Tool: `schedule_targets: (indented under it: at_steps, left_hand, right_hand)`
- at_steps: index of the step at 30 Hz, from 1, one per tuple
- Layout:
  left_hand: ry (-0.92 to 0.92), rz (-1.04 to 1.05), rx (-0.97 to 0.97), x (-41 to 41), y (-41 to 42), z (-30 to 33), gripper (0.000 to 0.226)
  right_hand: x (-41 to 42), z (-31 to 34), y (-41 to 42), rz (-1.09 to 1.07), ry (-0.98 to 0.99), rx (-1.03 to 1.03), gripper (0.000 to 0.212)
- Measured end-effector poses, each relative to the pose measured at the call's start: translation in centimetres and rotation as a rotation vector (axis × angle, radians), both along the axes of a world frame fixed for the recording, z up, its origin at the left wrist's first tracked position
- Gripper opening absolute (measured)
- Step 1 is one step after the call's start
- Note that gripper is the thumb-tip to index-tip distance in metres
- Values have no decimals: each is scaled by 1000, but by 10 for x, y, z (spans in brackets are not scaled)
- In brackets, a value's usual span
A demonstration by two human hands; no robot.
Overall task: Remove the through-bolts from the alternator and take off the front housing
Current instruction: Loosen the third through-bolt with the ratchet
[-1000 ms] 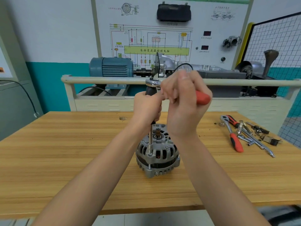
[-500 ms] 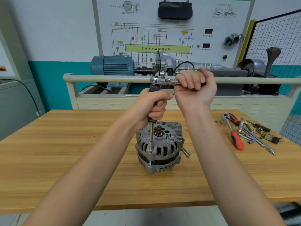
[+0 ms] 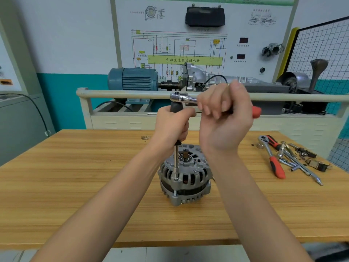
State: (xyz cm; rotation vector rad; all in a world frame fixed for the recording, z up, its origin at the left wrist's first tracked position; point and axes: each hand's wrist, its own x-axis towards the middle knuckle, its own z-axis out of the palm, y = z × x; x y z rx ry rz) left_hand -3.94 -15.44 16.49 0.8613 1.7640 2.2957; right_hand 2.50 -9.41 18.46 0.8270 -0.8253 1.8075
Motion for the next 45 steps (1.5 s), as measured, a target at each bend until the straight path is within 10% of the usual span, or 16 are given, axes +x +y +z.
schedule_targets:
  at_steps: [8, 17, 22, 33, 45]
  left_hand:
    - [36, -537, -138, -7, -17, 5, 42]
    - [-56, 76, -59, 2, 8, 4, 37]
    - [-22, 61, -16, 5, 8, 0, 39]
    - [8, -468, -134, -7, -17, 4, 46]
    - [17, 109, -89, 7, 4, 0, 24]
  right_hand:
    - [-24, 9, 44, 809, -263, -453, 41]
    - [-2, -3, 5, 10, -39, -73, 38]
    - [3, -8, -15, -348, 81, 115, 31]
    - [-20, 12, 37, 681, -243, -437, 41]
    - [4, -10, -21, -479, 106, 230, 21]
